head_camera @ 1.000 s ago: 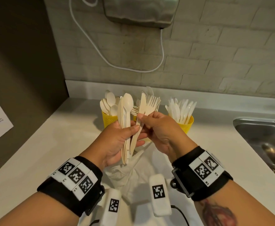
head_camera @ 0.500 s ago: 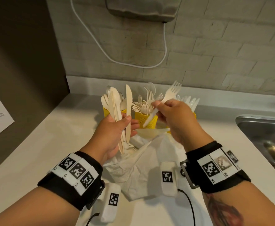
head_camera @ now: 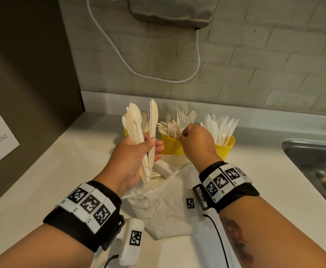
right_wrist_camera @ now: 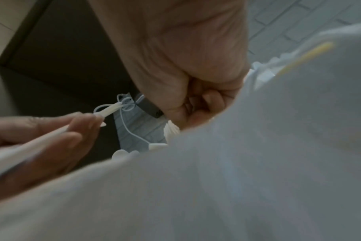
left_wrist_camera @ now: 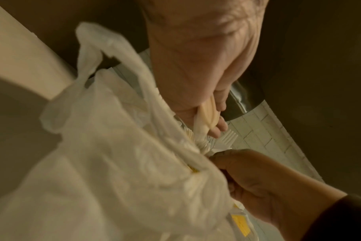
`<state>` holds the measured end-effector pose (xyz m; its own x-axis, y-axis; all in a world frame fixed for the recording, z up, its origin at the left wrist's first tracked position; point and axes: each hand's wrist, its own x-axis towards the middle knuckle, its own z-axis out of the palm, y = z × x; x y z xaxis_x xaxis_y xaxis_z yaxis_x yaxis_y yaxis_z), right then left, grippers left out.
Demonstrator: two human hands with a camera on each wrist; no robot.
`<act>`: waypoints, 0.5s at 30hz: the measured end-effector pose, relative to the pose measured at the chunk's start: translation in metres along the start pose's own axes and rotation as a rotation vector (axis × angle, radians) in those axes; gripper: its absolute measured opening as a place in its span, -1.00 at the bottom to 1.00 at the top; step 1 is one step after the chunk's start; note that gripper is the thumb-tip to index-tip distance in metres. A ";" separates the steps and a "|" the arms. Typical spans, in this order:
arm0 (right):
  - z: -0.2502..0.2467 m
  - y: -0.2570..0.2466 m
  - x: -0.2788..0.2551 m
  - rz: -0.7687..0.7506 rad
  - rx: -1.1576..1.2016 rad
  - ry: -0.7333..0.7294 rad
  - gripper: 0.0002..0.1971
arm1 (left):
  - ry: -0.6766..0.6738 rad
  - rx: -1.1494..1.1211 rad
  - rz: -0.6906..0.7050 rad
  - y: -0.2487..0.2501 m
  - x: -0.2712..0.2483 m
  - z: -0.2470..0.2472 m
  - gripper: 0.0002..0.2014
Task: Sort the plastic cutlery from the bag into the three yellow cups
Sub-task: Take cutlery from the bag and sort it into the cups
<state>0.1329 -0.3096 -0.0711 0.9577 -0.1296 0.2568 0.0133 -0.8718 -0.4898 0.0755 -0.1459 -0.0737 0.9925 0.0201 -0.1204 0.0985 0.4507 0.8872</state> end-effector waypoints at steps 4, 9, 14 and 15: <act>0.002 -0.005 0.007 0.006 -0.181 -0.150 -0.81 | -0.031 0.006 -0.015 0.000 0.000 0.001 -0.87; -0.018 -0.011 -0.004 -0.008 -0.304 -0.164 -0.84 | -0.043 0.018 -0.003 0.000 0.000 0.002 -0.85; -0.043 -0.028 -0.033 -0.085 0.173 -0.150 -0.71 | -0.067 0.038 0.009 -0.002 0.000 0.005 -0.84; -0.042 -0.032 -0.038 -0.057 0.369 -0.243 -0.73 | -0.091 0.059 0.009 -0.002 -0.002 0.007 -0.81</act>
<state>0.0845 -0.2964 -0.0304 0.9917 0.0667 0.1102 0.1272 -0.6418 -0.7562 0.0742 -0.1528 -0.0725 0.9956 -0.0588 -0.0734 0.0908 0.3973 0.9132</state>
